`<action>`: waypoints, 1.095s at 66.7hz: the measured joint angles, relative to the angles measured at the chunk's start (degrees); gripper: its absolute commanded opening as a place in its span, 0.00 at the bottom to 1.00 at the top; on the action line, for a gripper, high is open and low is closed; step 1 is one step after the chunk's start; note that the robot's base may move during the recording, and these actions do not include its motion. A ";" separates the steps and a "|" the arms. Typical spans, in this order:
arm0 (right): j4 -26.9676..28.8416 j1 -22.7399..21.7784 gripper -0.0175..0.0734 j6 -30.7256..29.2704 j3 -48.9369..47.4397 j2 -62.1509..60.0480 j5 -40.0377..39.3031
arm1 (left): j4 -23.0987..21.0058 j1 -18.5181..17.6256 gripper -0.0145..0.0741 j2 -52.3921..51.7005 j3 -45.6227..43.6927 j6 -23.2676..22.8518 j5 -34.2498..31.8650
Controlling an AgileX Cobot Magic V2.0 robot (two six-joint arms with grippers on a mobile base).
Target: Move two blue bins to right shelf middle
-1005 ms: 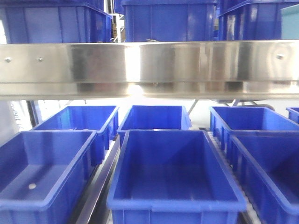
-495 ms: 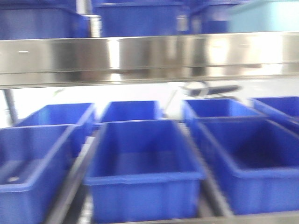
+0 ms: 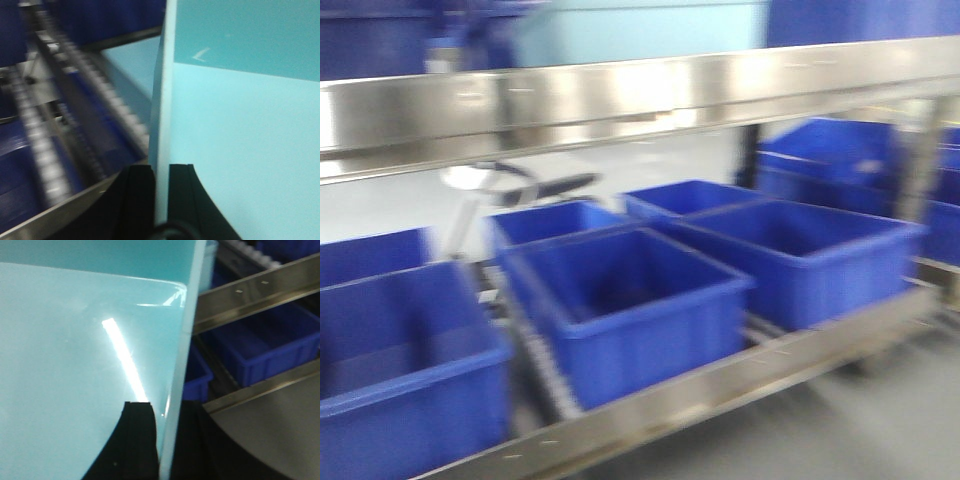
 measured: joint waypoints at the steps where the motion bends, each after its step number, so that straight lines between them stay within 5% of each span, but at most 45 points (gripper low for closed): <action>1: 0.00 0.00 0.02 0.00 0.00 0.00 0.00 | 0.00 0.00 0.04 0.00 0.00 0.00 0.00; 73: -0.31 -0.09 0.02 0.00 0.00 0.00 0.54 | 0.00 0.00 0.04 0.21 0.00 0.00 -0.32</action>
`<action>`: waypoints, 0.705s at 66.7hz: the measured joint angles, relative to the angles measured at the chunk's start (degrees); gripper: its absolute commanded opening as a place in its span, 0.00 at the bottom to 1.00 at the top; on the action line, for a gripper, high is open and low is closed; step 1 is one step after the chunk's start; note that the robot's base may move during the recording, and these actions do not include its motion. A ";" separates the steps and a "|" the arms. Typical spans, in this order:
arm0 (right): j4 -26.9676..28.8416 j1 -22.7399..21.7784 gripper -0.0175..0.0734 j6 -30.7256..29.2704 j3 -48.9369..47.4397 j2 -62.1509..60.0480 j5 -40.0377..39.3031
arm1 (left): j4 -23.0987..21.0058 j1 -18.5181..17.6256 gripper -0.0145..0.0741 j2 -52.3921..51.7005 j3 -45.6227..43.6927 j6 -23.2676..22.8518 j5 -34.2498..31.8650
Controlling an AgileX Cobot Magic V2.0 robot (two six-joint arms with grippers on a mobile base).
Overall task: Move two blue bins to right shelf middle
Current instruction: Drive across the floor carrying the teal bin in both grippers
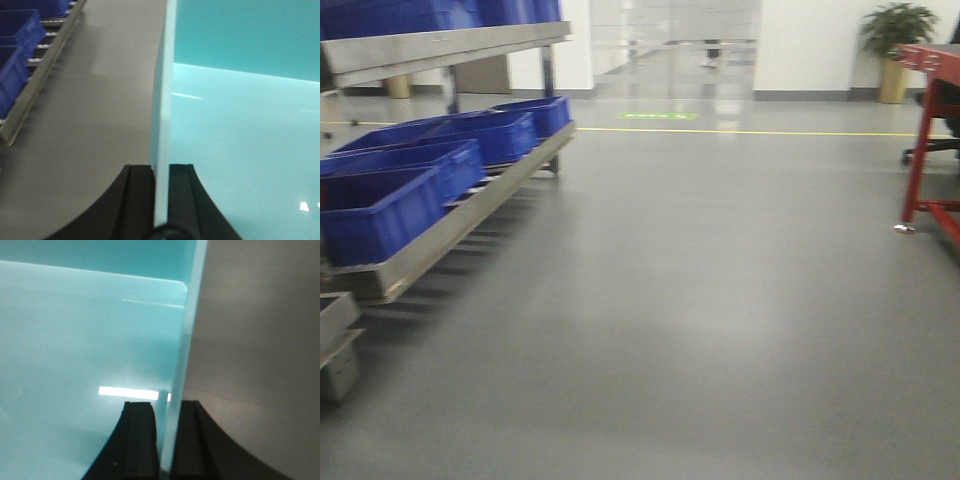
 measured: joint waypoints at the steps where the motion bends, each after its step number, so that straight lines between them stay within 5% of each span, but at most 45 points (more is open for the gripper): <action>1: 0.00 0.00 0.02 0.00 0.00 0.00 0.00 | 0.00 0.00 0.04 0.00 0.00 0.00 0.00; 47: 0.00 0.00 0.02 0.10 0.00 0.00 0.05 | 0.00 0.00 0.04 0.00 0.00 0.00 0.00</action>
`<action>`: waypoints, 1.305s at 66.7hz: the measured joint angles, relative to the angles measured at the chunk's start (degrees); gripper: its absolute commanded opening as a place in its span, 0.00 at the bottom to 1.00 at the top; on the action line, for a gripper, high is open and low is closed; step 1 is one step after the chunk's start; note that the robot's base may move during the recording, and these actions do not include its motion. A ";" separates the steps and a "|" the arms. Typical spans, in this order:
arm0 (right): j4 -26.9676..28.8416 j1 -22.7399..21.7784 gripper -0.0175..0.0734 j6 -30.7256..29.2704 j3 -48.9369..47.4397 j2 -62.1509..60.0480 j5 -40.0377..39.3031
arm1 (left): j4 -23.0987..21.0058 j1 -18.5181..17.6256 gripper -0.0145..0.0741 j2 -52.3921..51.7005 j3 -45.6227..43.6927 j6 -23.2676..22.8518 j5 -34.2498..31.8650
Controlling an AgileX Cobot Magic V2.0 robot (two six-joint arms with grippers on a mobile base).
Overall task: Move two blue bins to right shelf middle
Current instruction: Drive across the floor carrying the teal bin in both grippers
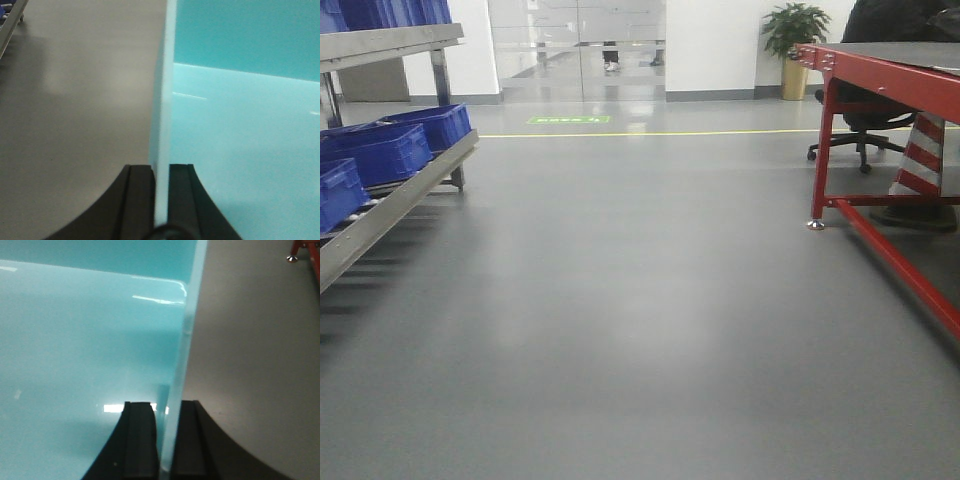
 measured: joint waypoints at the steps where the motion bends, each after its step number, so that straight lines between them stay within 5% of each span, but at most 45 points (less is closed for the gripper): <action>1: 0.00 0.00 0.02 0.00 0.00 0.00 0.00 | 0.00 0.00 0.04 0.00 0.00 0.00 0.00; 87: 0.00 -0.13 0.02 0.00 0.00 0.00 0.10 | -0.11 0.00 0.04 0.12 0.00 0.00 0.00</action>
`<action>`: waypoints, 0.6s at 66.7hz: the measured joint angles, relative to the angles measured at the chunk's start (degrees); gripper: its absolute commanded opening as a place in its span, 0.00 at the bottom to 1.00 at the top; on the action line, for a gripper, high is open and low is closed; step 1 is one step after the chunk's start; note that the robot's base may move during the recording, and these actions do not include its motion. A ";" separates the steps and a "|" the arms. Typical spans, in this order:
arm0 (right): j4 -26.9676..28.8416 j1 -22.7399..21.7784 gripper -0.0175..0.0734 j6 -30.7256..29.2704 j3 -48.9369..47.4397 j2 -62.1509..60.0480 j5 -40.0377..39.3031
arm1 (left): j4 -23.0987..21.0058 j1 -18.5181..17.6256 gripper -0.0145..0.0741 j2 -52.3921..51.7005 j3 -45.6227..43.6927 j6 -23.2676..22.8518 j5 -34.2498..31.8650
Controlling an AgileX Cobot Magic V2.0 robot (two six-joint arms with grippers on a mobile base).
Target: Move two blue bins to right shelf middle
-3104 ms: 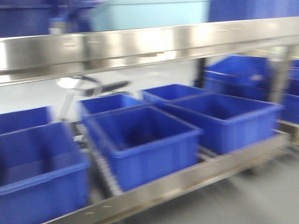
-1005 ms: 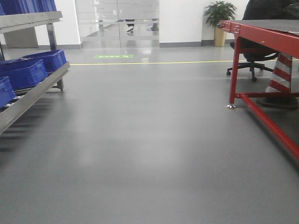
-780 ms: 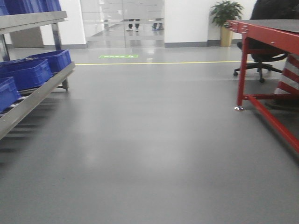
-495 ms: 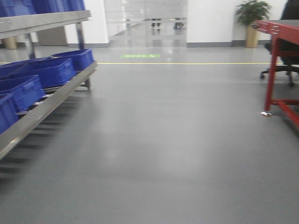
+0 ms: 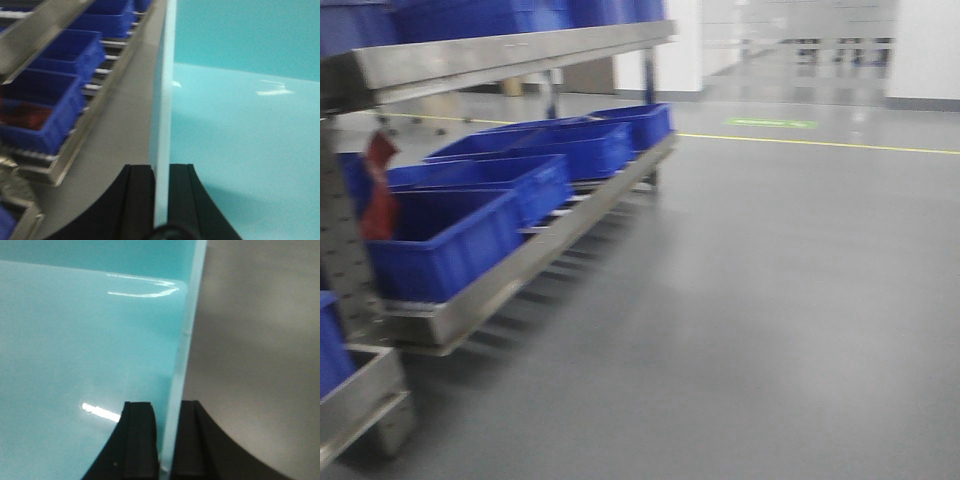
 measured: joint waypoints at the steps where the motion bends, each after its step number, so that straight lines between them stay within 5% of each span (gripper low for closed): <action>1: 0.00 0.00 0.02 0.00 0.00 0.00 0.00 | 0.00 0.00 0.04 0.00 0.00 0.00 0.00; 40: 0.10 0.00 0.02 0.00 0.00 0.00 0.00 | 0.00 0.00 0.04 0.00 0.00 0.00 0.00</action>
